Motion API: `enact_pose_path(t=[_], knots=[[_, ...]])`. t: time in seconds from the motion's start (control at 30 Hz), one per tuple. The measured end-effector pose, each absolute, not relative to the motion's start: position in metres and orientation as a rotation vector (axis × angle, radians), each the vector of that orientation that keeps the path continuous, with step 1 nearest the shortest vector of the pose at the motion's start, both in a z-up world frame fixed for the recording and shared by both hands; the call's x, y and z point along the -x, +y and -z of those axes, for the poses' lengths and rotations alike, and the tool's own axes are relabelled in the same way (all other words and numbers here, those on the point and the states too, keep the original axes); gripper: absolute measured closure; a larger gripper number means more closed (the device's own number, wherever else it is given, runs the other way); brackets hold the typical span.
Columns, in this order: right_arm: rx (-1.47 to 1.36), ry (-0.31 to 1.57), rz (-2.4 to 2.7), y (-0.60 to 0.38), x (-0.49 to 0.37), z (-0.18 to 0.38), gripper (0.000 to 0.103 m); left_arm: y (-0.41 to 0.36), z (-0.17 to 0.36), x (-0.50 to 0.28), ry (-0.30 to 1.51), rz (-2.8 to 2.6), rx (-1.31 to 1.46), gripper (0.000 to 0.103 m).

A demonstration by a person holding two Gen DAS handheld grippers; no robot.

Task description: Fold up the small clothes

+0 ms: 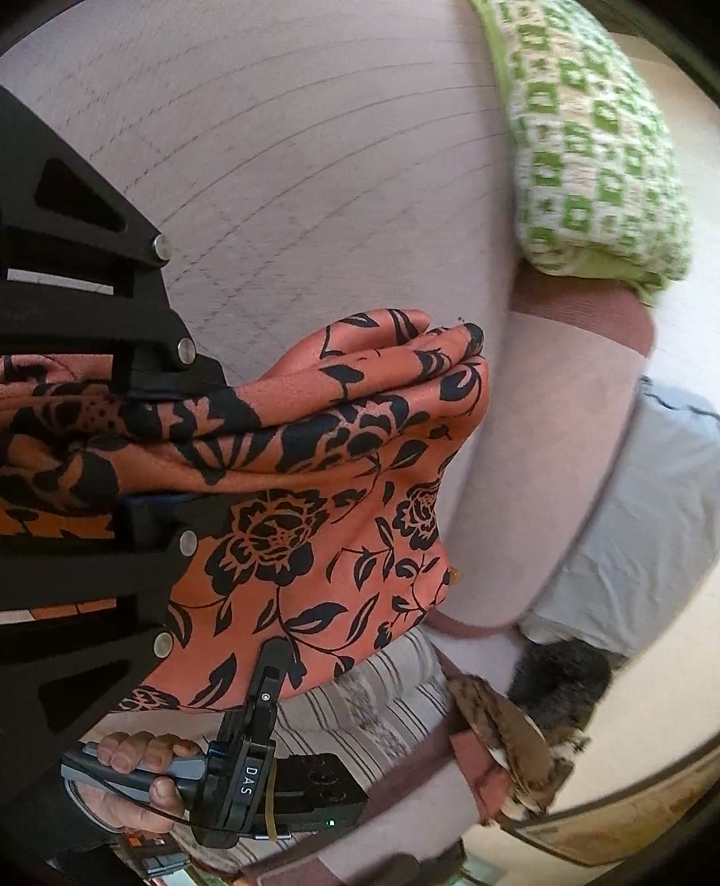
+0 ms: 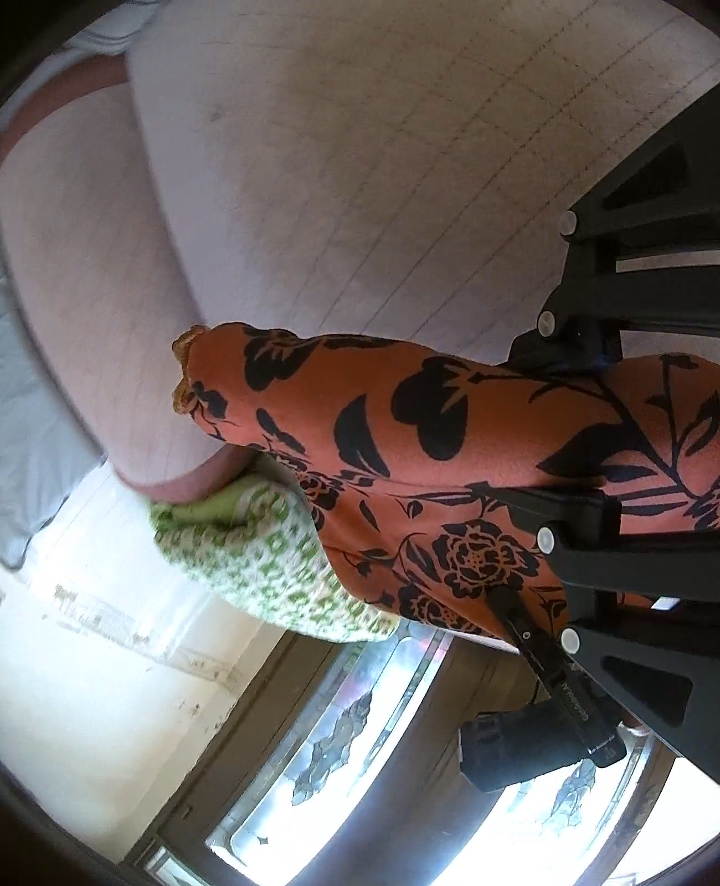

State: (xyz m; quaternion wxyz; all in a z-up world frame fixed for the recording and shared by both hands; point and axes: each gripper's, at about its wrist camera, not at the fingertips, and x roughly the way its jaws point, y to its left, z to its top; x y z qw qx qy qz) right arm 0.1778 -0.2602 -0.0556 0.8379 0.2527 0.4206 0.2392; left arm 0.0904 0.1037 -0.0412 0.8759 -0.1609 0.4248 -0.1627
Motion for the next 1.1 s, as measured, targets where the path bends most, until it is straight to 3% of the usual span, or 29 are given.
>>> enact_pose_path(t=[0.13,0.27,0.57,0.6,0.67,0.8,1.0,1.1], knots=[[-0.52,0.928,-0.484,-0.266,-0.188,0.103,0.07,0.095,0.085,-0.102,0.96,0.306,0.32,0.073],[-0.505,0.964,-0.411,-0.272,-0.19,0.133,0.057,0.107,0.094,-0.094,0.944,0.238,0.305,0.044],[-0.42,0.811,-0.434,-0.269,-0.143,0.063,0.052,0.128,0.054,-0.043,0.842,0.24,0.281,0.042],[-0.432,0.819,-0.475,-0.26,-0.139,0.062,0.045,0.125,0.056,-0.041,0.847,0.243,0.278,0.037],[-0.439,0.864,-0.514,-0.25,-0.135,0.072,0.04,0.118,0.069,-0.043,0.891,0.23,0.247,0.034],[-0.452,0.982,-0.468,-0.251,-0.145,0.114,0.04,0.115,0.1,-0.048,1.028,0.182,0.24,0.034],[-0.387,0.884,-0.503,-0.243,-0.158,0.063,0.036,0.114,0.059,-0.039,0.88,0.167,0.198,0.034],[-0.422,0.87,-0.498,-0.247,-0.183,0.059,0.033,0.113,0.064,-0.043,0.908,0.151,0.18,0.033]])
